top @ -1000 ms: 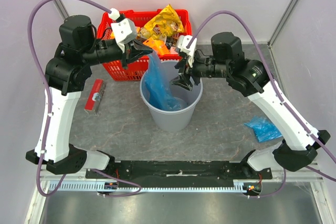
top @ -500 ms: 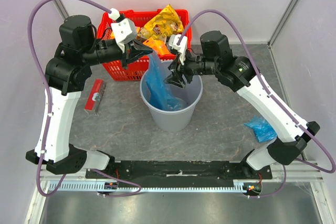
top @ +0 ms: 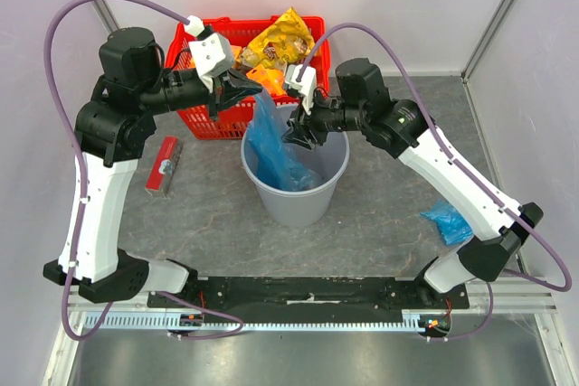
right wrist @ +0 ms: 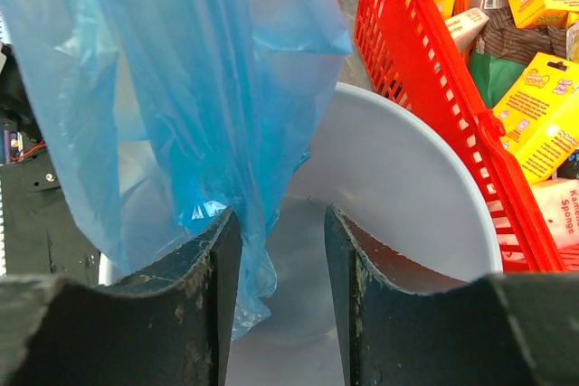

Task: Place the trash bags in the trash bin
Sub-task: Place the trash bag in the trash bin.

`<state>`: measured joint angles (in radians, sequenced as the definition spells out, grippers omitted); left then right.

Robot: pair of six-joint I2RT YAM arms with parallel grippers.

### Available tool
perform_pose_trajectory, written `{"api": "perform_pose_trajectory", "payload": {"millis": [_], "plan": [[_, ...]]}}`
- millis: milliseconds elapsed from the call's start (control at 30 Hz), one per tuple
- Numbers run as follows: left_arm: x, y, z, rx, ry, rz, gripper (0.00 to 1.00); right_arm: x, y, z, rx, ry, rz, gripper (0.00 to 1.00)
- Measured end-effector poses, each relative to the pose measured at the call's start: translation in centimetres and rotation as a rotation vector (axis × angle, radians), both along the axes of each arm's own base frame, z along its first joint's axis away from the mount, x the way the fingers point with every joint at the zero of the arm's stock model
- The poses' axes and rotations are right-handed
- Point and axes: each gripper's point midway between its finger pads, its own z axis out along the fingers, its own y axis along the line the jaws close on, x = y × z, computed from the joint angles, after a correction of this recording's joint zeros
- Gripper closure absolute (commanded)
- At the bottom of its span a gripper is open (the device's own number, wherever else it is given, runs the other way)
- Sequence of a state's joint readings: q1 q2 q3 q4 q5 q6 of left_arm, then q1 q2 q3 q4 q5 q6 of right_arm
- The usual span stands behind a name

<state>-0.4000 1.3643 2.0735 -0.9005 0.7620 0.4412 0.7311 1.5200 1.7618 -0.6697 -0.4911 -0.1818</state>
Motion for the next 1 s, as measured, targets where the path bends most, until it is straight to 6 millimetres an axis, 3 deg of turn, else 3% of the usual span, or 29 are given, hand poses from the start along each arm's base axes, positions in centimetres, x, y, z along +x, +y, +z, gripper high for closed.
{"api": "perform_pose_trajectory", "payload": {"millis": [400,467,600,833,1000], "plan": [[-0.2,0.0,0.0,-0.001,0.002,-0.007,0.98,0.5,0.7,-2.2,0.000,0.018,0.004,0.55],[-0.2,0.0,0.0,-0.001,0.002,-0.007,0.98,0.5,0.8,-2.5,0.000,0.024,0.008,0.64],[-0.2,0.0,0.0,-0.002,0.001,-0.007,0.98,0.3,1.1,-2.6,0.011,0.024,0.029,0.99],[-0.7,0.3,-0.3,0.002,0.004,0.002,0.98,1.1,0.9,-2.6,0.001,-0.006,-0.003,1.00],[-0.9,0.9,-1.3,0.026,0.006,0.031,0.98,2.5,-1.3,-2.5,-0.073,-0.081,-0.111,1.00]]}}
